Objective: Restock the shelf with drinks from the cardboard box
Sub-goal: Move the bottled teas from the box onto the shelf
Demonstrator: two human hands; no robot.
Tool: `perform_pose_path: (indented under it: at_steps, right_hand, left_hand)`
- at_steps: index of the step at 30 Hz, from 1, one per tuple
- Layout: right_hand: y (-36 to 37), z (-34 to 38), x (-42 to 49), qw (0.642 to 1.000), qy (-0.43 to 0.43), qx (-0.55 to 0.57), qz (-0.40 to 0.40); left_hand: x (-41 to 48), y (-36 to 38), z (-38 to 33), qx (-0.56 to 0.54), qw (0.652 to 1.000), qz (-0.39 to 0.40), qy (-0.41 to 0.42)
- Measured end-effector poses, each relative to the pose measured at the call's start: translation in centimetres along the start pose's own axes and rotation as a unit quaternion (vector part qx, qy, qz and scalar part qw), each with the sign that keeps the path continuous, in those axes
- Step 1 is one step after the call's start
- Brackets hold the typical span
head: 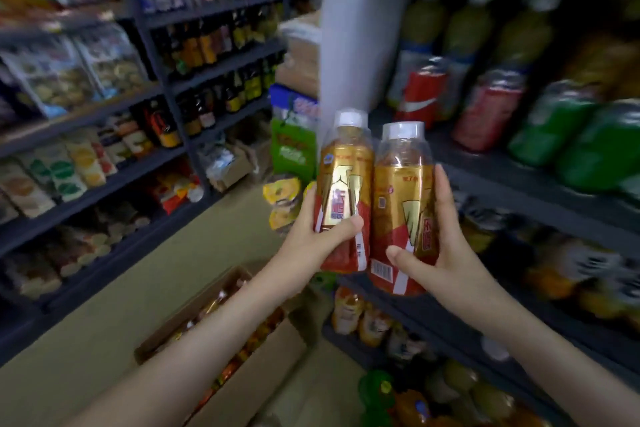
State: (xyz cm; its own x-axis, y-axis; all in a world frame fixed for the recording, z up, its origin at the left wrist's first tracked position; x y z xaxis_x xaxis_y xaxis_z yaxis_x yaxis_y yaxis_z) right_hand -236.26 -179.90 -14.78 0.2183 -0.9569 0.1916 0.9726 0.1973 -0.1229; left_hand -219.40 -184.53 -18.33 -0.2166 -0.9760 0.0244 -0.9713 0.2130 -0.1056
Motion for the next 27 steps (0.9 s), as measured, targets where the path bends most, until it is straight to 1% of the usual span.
perform_pose_path:
  at_steps: [3, 6, 9, 13, 16, 18, 22, 25, 27]
  right_hand:
    - [-6.4, 4.8, -3.2, 0.998, -0.04, -0.032, -0.026]
    - [-11.3, 9.0, -5.6, 0.991, -0.088, -0.082, -0.061]
    - [-14.9, 12.3, -7.3, 0.982, -0.119, -0.105, -0.098]
    - [-18.2, 16.2, -8.5, 0.971, -0.164, -0.103, -0.14]
    - [-19.6, 19.7, -8.2, 0.956, -0.202, -0.128, -0.169]
    - [-20.6, 22.1, -7.5, 0.943, -0.218, -0.147, -0.202]
    - [-22.3, 25.6, -4.3, 0.935, -0.219, -0.131, -0.246]
    - [-23.2, 26.8, -0.3, 0.93, -0.206, -0.145, -0.266]
    - [-23.5, 26.7, 2.7, 0.933, -0.198, -0.112, -0.277]
  left_hand:
    - [0.4, 6.5, -5.9, 0.045, 0.996, 0.02, 0.08]
    - [0.8, 11.6, -11.2, 0.086, 0.986, 0.035, 0.141]
    - [1.3, 15.2, -15.4, 0.113, 0.974, 0.044, 0.189]
    - [2.1, 18.3, -20.7, 0.101, 0.96, 0.047, 0.255]
    - [3.6, 19.0, -24.0, 0.09, 0.951, 0.038, 0.294]
    - [4.7, 18.7, -25.9, 0.08, 0.945, 0.026, 0.317]
    - [6.7, 16.2, -29.4, 0.068, 0.926, -0.012, 0.371]
    - [9.1, 13.1, -31.4, 0.052, 0.925, -0.031, 0.374]
    - [10.8, 11.2, -32.3, 0.046, 0.928, -0.037, 0.369]
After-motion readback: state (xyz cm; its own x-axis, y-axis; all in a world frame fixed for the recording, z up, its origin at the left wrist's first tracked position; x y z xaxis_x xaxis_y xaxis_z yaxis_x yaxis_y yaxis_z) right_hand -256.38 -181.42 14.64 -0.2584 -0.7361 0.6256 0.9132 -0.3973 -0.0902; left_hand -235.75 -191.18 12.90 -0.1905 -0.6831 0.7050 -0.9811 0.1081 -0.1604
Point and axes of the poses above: each hand's wrist, its own x-axis towards the middle knuckle, its own y-axis out of the palm, z = x × y, the point moved 5 cm from there along x, towards the middle knuckle, and after that the axes turned 11 degrees about x, right-handed, at the moved point
